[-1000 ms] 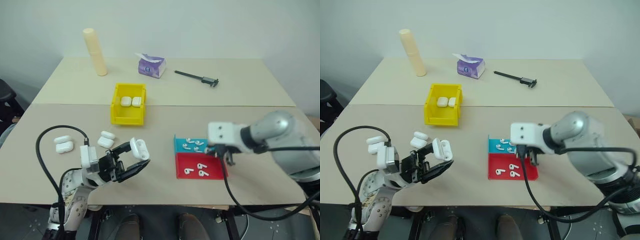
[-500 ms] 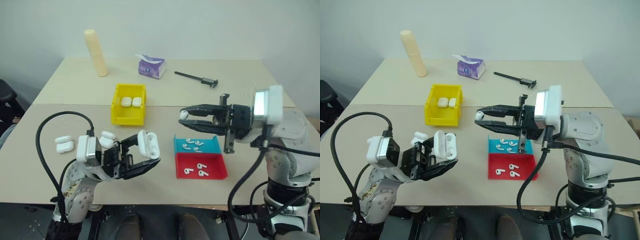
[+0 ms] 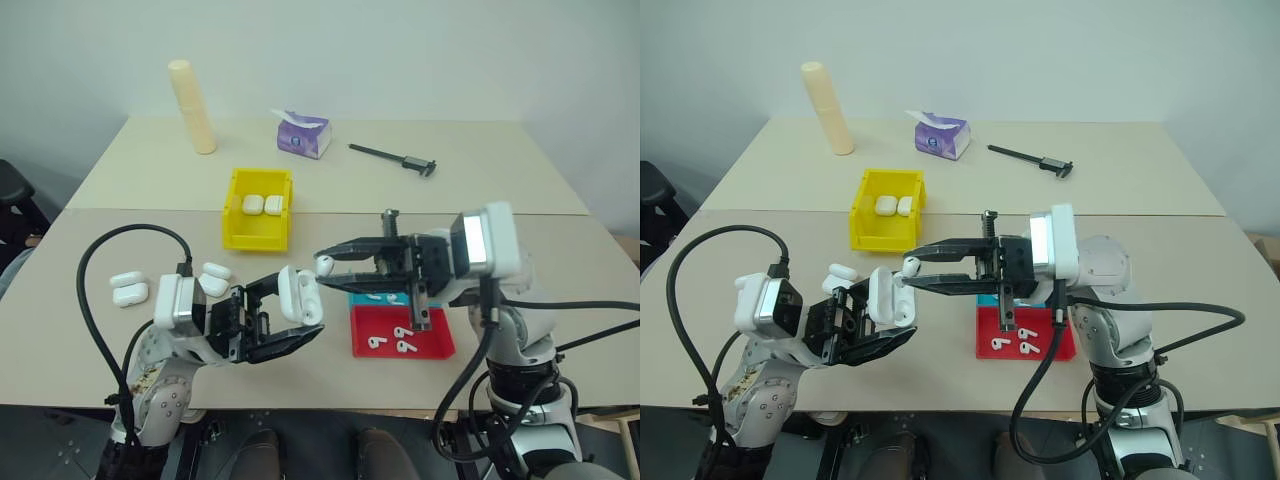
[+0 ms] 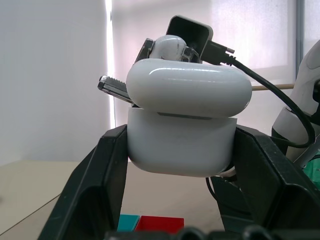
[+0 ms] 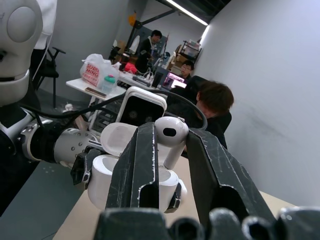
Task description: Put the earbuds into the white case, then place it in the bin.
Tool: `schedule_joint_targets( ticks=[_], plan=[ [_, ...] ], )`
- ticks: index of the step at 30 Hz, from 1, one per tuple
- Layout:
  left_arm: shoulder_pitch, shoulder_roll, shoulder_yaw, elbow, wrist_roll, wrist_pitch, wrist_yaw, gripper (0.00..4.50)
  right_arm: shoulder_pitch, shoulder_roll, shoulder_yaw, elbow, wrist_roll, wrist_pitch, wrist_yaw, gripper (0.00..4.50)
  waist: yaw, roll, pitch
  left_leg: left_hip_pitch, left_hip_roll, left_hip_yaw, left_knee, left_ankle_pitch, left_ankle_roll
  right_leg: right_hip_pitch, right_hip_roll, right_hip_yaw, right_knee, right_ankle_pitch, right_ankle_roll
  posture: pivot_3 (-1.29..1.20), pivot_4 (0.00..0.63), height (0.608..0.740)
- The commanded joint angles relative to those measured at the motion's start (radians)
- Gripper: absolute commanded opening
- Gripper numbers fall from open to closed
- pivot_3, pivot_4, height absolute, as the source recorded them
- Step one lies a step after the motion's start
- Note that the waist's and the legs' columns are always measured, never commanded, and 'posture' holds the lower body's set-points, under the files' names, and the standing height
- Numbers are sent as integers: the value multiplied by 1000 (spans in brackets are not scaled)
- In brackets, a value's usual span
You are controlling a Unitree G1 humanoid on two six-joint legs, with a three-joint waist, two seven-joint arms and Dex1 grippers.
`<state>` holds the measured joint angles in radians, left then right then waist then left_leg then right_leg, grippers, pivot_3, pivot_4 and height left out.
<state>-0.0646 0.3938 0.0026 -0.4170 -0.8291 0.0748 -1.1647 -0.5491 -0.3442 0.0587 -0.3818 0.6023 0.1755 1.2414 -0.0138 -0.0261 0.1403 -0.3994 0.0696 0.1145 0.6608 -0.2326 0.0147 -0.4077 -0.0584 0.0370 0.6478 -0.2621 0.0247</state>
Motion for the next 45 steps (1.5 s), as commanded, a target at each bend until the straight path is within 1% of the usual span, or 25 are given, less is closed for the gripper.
schedule_joint_targets(
  ticks=[1, 8, 17, 23, 28, 30, 31, 33, 34, 36, 38, 40, 41, 43, 45],
  plan=[
    [-10, -8, 0, -12, -21, 6, -11, 2846, -12, -1, 10, -8, 1, -40, -5, 760, 0, 0, 0, 0, 0, 0, 0, 0, 0, 0, 0, 0, 0, 0, 0, 0, 150, 740],
    [-7, -14, 0, -12, -16, 4, -16, 2846, -16, -4, 53, 25, -41, -87, -9, 760, 0, 0, 0, 0, 0, 0, 0, 0, 0, 0, 0, 0, 0, 0, 0, 0, 150, 740],
    [5, -19, -2, -24, -8, -1, -9, 2846, -21, -21, 77, 64, -62, -124, 9, 760, 0, 0, 0, 0, 0, 0, 0, 0, 0, 0, 0, 0, 0, 0, 0, 0, 150, 740],
    [-1, -25, -11, -22, -6, 1, -6, 2846, -16, -30, 98, 66, -86, -160, 15, 2585, 0, 0, 0, 0, 0, 0, 0, 0, 0, 0, 0, 0, 0, 0, 0, 0, 150, 740],
    [-6, -32, -15, -17, -3, 6, -6, 2846, -13, -52, 101, 63, -89, -172, 27, 2585, 0, 0, 0, 0, 0, 0, 0, 0, 0, 0, 0, 0, 0, 0, 0, 0, 150, 740],
    [-10, -37, -10, -8, 3, -1, -6, 2846, -11, -73, 84, 59, -68, -174, 44, 2585, 0, 0, 0, 0, 0, 0, 0, 0, 0, 0, 0, 0, -1, 0, 0, 0, 150, 740],
    [-11, -35, -3, -5, 8, -1, 0, 2846, -14, -88, 67, 57, -47, -162, 50, 2585, 1, 0, 0, 0, 0, 0, 0, 0, 0, 0, 0, 0, -1, 0, 0, 0, 150, 740],
    [-9, -27, 27, 11, 20, -8, 13, 2846, -44, -153, 28, 65, -21, -91, 41, 2585, 1, 0, 0, 0, 0, 0, 0, 0, 0, 0, 0, -1, -1, 0, 0, 0, 150, 740],
    [-8, -17, 49, 26, 32, -18, 16, 2846, -68, -214, 19, 77, -27, -38, 48, 2585, 1, 0, 0, 0, 0, 0, 0, 0, 0, 0, -1, 0, -1, 0, 0, 0, 150, 740],
    [-2, -6, 74, 39, 47, -29, 20, 2846, -97, -296, 20, 96, -41, 26, 54, 2585, 1, 0, 1, 0, 0, 0, 0, 0, 0, 0, -1, -1, -1, 0, 0, 0, 150, 740],
    [38, 8, 101, 23, 49, -26, 37, 2846, -152, -395, 62, 146, -120, 103, 61, 2585, 0, 0, 1, 0, 0, -1, 0, 0, 0, 0, -1, -1, -2, 0, 0, 0, 150, 740],
    [76, 14, 117, 9, 54, -30, 44, 2846, -206, -466, 117, 203, -204, 151, 81, 2585, -4, 0, 1, 0, 0, 0, -1, -1, 1, 0, -1, 0, -2, 0, -1, 0, 150, 740],
    [89, 16, 121, 6, 58, -35, 45, 2846, -228, -487, 141, 228, -235, 164, 93, 2585, -6, 0, 1, 0, 0, 0, -1, -1, 1, -1, -1, 0, -2, 0, -1, 0, 150, 740],
    [112, 20, 132, 14, 72, -52, 38, 2846, -292, -526, 229, 301, -359, 159, 128, 2585, -5, 0, 1, -1, 0, 1, -1, -1, 1, -2, -1, 1, -2, 0, -1, 0, 150, 740],
    [130, 18, 135, 23, 90, -63, 43, 2846, -355, -534, 314, 377, -478, 125, 158, 2585, -4, 0, 1, -1, 0, 1, -1, -1, 1, -3, -1, 1, -2, 0, -1, 0, 150, 740]
  ],
)
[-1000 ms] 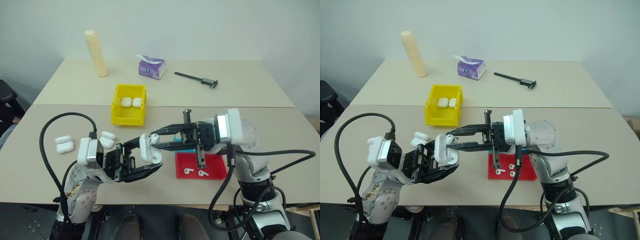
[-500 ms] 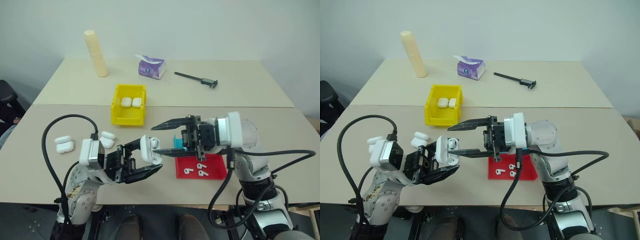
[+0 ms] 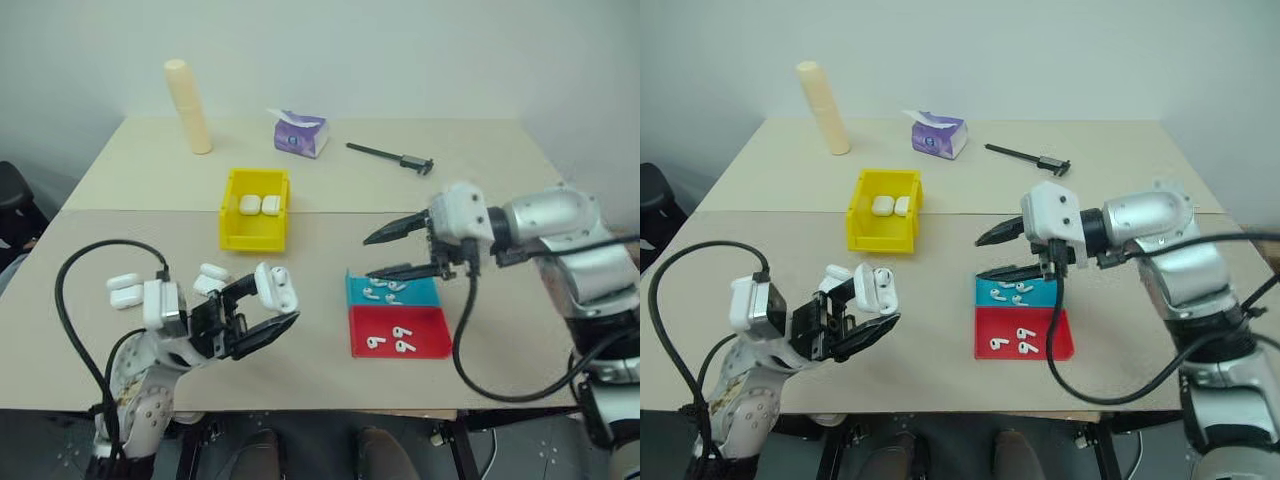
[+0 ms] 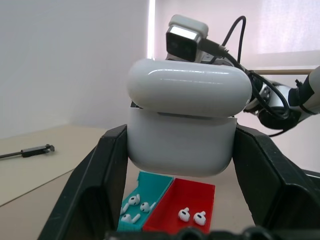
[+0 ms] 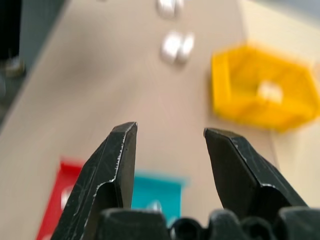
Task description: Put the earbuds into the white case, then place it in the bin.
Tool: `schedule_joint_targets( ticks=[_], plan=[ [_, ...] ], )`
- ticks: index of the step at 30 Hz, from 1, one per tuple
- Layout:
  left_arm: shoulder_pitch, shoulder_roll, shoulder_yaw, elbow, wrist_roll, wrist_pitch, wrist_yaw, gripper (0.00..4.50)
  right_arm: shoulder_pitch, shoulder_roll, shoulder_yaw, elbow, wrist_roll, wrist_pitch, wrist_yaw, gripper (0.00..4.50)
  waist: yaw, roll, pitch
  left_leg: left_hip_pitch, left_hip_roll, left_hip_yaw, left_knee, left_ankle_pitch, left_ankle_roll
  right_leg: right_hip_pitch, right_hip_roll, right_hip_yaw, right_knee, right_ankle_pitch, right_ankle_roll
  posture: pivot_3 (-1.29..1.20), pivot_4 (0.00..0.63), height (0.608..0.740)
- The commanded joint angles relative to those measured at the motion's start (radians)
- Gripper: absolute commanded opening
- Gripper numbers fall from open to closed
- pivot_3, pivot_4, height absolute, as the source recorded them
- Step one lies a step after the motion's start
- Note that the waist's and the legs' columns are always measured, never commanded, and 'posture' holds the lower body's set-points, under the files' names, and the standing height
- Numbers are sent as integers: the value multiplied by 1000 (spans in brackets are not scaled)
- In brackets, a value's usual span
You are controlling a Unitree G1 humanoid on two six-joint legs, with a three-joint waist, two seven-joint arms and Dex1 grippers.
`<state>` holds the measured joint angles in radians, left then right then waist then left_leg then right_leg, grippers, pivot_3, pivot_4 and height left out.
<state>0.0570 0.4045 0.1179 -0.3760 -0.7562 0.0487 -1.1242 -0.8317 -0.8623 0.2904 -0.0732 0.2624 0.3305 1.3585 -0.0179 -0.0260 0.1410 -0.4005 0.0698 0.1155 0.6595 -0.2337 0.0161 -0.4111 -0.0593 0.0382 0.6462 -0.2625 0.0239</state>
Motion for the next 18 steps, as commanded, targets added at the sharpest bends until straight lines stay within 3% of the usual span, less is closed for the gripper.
schedule_joint_targets(
  ticks=[1, 7, 18],
  plan=[
    [17, 6, 18, -15, 24, -43, -1, 2846, -108, -5, 117, 107, -173, -31, 62, 2585, 1, 0, 0, 0, 0, 0, 0, 0, 0, -1, 0, 0, 0, 0, 0, 0, 150, 740],
    [54, -10, -13, -11, 62, -80, -12, 2846, -230, 62, 266, 283, -367, -132, 135, 2585, 3, 0, 0, -8, 0, 2, 1, 0, 0, -10, 0, 2, 1, 0, 0, 0, 150, 740],
    [98, -24, -35, -39, 98, -113, 24, 2846, -267, 164, 339, 522, -569, -349, 121, 2585, 4, 0, 0, -9, 0, 6, 1, 0, 0, -10, 0, 1, 2, 1, 0, 0, 150, 740]
  ],
)
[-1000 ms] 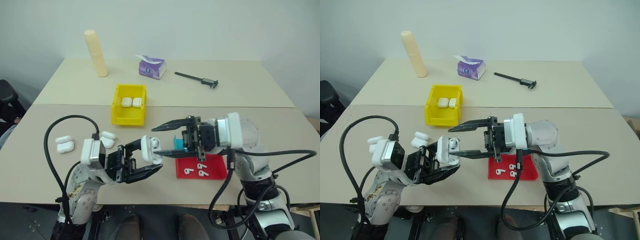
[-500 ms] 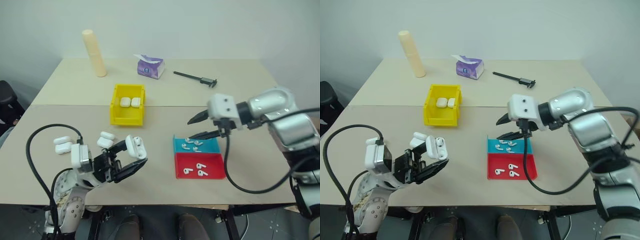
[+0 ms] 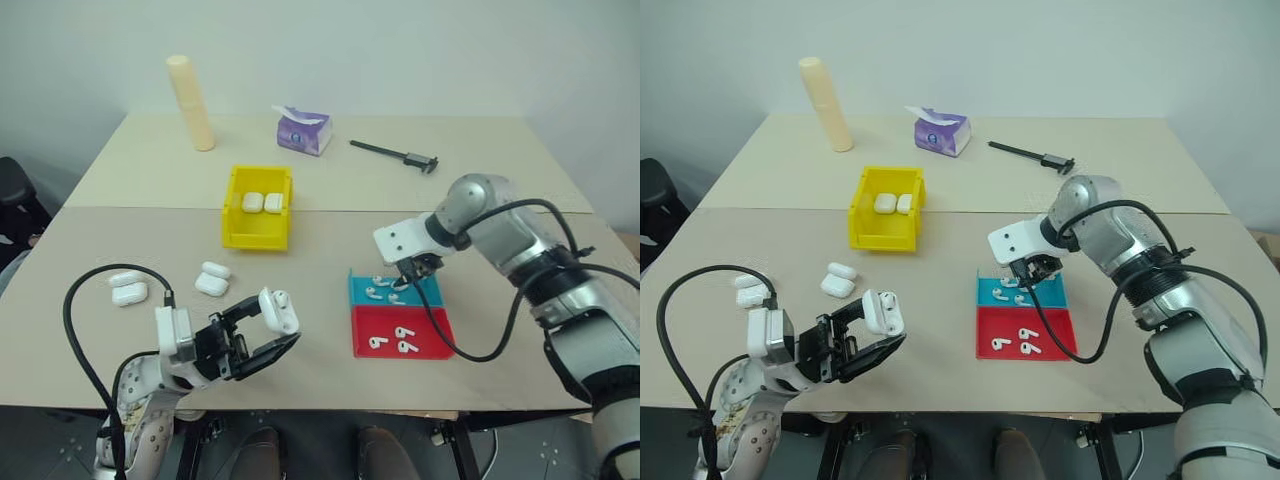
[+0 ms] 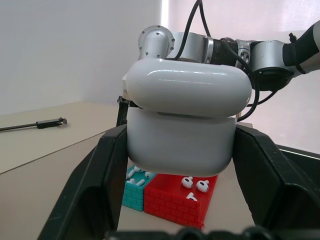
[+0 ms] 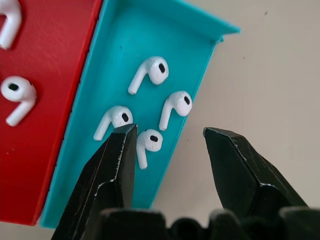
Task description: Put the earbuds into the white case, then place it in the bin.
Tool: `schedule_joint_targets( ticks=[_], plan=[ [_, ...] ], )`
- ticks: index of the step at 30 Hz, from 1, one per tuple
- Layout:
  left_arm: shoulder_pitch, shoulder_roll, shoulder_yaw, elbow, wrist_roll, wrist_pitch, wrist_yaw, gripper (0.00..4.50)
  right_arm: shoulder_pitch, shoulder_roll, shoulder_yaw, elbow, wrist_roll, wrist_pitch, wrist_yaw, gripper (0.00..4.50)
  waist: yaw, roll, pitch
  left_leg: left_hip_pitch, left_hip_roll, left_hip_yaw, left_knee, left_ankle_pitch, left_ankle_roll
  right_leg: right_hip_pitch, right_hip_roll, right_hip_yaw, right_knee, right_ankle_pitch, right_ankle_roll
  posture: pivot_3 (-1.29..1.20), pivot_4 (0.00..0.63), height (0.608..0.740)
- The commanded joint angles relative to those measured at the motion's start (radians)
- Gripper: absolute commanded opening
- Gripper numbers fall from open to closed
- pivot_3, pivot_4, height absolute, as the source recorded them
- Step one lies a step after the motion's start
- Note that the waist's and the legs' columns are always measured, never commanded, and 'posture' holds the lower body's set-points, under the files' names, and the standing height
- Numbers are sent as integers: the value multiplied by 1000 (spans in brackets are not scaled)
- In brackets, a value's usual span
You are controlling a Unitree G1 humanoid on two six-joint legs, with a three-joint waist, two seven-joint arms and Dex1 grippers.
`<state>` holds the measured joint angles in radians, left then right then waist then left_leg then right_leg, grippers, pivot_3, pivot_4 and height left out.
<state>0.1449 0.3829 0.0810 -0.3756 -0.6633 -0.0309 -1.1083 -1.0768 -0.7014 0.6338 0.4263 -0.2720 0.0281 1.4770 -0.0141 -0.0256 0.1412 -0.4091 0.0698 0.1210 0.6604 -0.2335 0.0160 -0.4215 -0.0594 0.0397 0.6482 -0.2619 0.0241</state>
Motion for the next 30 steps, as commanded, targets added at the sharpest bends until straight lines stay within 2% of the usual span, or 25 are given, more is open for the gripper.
schedule_joint_targets(
  ticks=[1, 30],
  plan=[
    [14, -2, 1, -41, 6, -37, 11, 2846, -20, 6, -4, 31, -43, -58, 5, 2585, 0, 0, 0, 0, 0, 0, 0, 0, 0, 0, 0, 0, 0, 0, 0, 0, 150, 740],
    [20, 24, -15, -41, 15, -52, 31, 2846, 21, 67, -14, 126, -122, -122, -28, 2585, -2, 0, 0, 2, 0, 1, 0, 0, 0, 1, 0, 0, 1, 0, 0, 0, 150, 740]
  ],
)
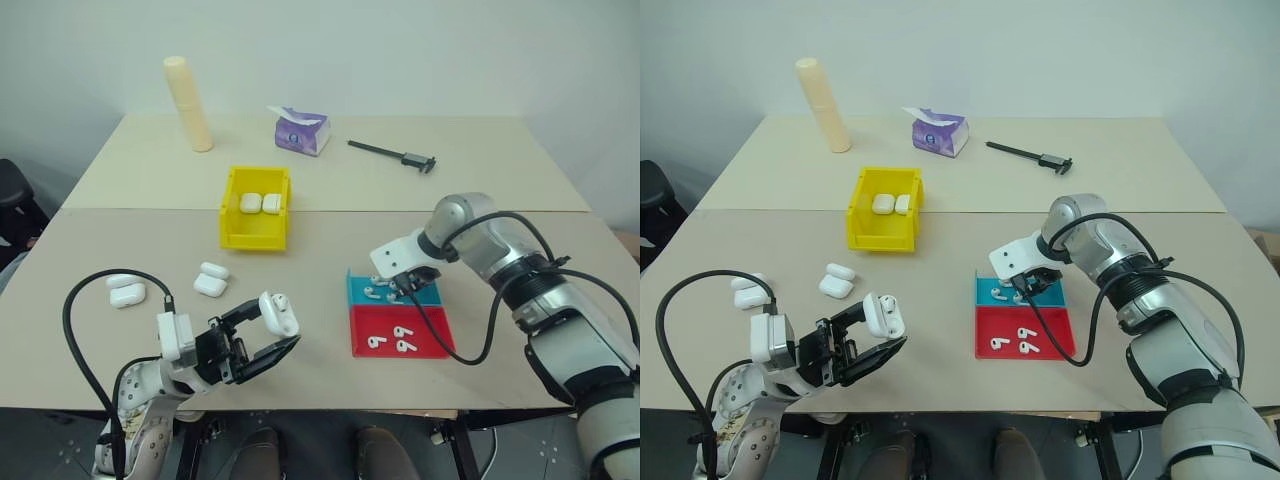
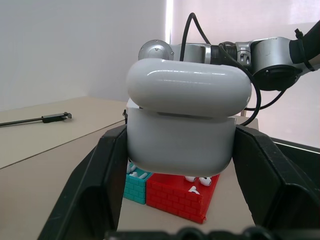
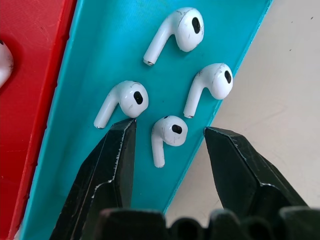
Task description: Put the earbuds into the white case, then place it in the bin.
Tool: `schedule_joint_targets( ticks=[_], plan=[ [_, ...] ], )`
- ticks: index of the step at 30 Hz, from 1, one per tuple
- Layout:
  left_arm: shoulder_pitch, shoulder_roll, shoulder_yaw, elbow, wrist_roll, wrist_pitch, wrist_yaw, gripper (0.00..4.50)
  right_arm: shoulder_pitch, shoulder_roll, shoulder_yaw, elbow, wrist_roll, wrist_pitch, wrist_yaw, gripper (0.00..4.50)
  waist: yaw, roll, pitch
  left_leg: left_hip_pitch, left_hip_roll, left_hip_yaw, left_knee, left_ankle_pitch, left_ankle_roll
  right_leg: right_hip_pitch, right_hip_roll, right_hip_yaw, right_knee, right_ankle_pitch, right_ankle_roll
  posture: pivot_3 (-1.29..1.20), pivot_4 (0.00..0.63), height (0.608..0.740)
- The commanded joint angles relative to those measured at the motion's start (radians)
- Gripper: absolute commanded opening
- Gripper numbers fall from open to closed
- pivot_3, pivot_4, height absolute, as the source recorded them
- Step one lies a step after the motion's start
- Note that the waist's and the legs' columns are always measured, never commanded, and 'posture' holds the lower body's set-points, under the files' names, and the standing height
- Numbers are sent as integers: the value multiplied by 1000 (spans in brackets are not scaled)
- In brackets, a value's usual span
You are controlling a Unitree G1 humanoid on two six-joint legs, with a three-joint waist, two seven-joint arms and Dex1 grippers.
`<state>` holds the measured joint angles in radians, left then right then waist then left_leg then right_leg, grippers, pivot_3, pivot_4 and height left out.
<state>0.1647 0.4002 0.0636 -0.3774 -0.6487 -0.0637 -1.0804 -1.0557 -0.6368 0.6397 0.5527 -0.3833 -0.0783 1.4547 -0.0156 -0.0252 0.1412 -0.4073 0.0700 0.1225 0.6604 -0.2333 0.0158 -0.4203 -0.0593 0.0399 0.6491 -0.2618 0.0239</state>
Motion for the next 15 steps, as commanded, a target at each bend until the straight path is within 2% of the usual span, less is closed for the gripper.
schedule_joint_targets(
  ticks=[1, 9, 10, 11, 15],
  plan=[
    [2, 7, 2, -41, 1, -19, 4, 2846, 0, 2, -21, 0, -11, -16, -5, 2585, 0, 0, 0, 0, 0, 0, 0, 0, 0, 0, 0, 0, 0, 0, 0, 0, 150, 740],
    [3, 4, -3, -37, 11, -26, 9, 2846, 6, -2, -24, 4, -21, -44, -10, 2585, 0, 0, 0, 0, 0, 1, 0, 0, 0, 0, 0, 0, 0, 0, 0, 0, 150, 740],
    [4, 4, -3, -38, 10, -26, 9, 2846, 7, -1, -26, 2, -19, -42, -11, 2298, 0, 0, 0, 1, 0, 1, 0, 0, 0, 0, 0, 0, 0, 0, 0, 0, 150, 740],
    [5, 4, -3, -39, 11, -25, 10, 2846, 8, 0, -26, 0, -19, -38, -9, 2214, 0, 0, 0, 1, 0, 1, 0, 0, 0, 0, 0, 0, 0, 0, 0, 0, 150, 740],
    [4, 2, -5, -39, 14, -24, 10, 2846, 15, -2, -26, -9, -20, -39, -5, 2214, 0, 0, 0, 1, 0, 1, 0, 0, 0, 1, 0, 0, 0, 0, 0, 0, 150, 740]
  ],
)
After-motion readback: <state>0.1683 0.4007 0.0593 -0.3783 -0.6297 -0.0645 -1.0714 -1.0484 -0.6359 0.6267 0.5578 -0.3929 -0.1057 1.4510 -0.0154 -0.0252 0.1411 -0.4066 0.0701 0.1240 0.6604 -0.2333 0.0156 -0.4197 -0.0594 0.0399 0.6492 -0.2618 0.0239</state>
